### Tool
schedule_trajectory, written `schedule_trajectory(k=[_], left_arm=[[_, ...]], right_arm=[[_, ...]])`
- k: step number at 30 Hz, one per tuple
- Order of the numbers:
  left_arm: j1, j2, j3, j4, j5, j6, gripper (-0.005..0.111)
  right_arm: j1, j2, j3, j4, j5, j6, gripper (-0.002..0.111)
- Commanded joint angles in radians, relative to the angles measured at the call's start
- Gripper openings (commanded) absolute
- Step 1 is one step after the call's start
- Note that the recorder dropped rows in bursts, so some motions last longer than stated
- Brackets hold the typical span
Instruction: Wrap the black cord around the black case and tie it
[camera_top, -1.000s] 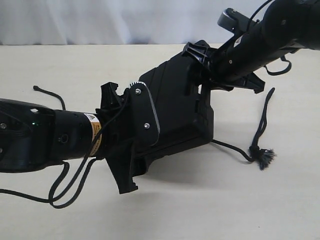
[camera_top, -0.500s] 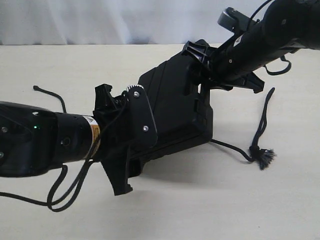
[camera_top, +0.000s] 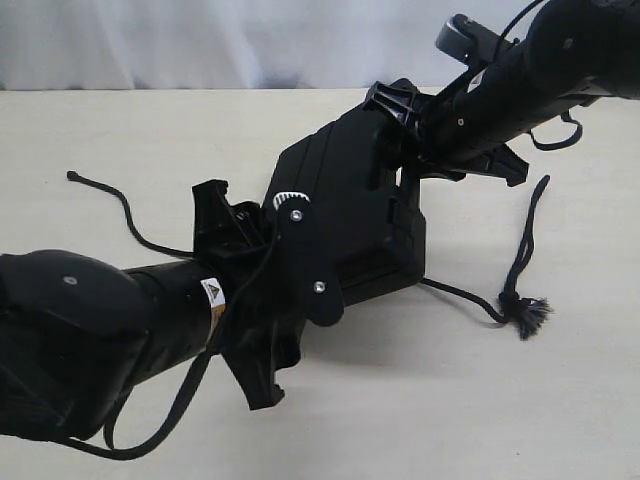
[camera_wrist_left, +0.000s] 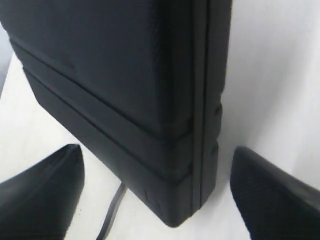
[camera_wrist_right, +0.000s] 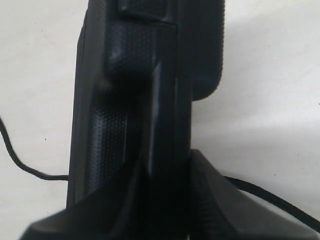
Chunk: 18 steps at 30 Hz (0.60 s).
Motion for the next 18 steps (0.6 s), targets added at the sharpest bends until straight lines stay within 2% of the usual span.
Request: schedule_trajectory(k=[1,7,11,15,18], left_arm=[[-0.008,0.07,-0.007,0.248,0.048,-0.282,0.075],[-0.008,0.159,-0.007,0.405,0.046,-0.495,0.075],[-0.008,0.159,-0.03,0.405,0.079,-0.508,0.075],[-0.008,0.159,-0.046,0.405,-0.006,-0.51,0.075],[-0.008,0.159,-0.047,0.405,-0.02,-0.51,0.075]], right_arm=[[-0.006,-0.021,-0.019,0.016,-0.052,0.012,0.004],[-0.006,-0.021,-0.019,0.016,-0.051,-0.007,0.004],[-0.006,-0.021,-0.019,0.016,-0.051,-0.007,0.004],[-0.006,-0.021,-0.019,0.018,-0.051,-0.007,0.004],[-0.004,-0.021,-0.019,0.039,-0.046,-0.004,0.004]])
